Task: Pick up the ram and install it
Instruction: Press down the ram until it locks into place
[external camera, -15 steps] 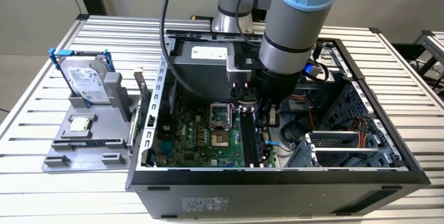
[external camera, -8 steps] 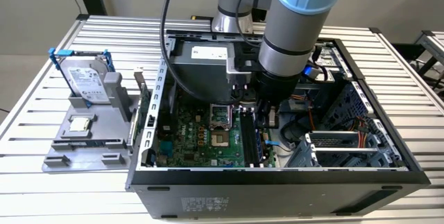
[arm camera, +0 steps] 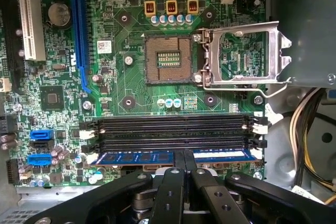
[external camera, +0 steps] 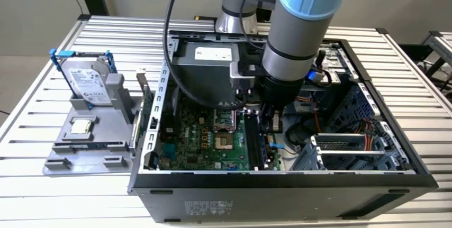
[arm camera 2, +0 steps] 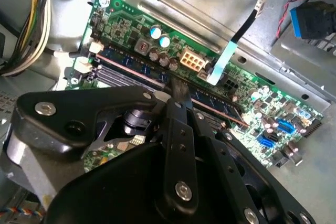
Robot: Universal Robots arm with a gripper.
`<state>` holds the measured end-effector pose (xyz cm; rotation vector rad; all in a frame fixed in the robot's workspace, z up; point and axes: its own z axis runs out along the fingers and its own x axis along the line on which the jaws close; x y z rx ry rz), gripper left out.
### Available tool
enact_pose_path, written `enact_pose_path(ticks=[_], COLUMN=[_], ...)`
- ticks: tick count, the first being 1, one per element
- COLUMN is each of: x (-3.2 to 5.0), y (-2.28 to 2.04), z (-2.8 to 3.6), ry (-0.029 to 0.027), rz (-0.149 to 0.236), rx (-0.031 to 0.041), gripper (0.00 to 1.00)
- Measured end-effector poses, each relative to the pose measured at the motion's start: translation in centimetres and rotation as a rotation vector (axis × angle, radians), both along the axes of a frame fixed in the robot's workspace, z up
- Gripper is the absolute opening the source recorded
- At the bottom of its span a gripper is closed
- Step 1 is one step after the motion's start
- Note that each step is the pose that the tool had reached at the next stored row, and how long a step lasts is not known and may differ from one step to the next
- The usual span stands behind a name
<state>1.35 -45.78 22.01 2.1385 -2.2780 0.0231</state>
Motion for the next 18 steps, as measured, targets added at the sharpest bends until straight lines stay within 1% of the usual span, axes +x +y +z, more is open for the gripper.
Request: enact_pose_path(ticks=[1, 2, 4, 7, 15, 18], x=[0.0, 0.01, 0.0, 0.0, 0.0, 0.0], y=[0.01, 0.04, 0.0, 0.0, 0.0, 0.0], z=[0.11, 0.27, 0.99, 1.92, 3.51, 3.98], ry=[-0.0003, -0.0008, -0.0001, 0.001, 0.0019, 0.0019], rz=[0.0, 0.0, 0.0, 0.0, 0.0, 0.0], rx=[0.0008, 0.0034, 0.0003, 0.0002, 0.0, -0.0005], gripper=[0.0, 0.0, 0.0, 0.0, 0.0, 0.0])
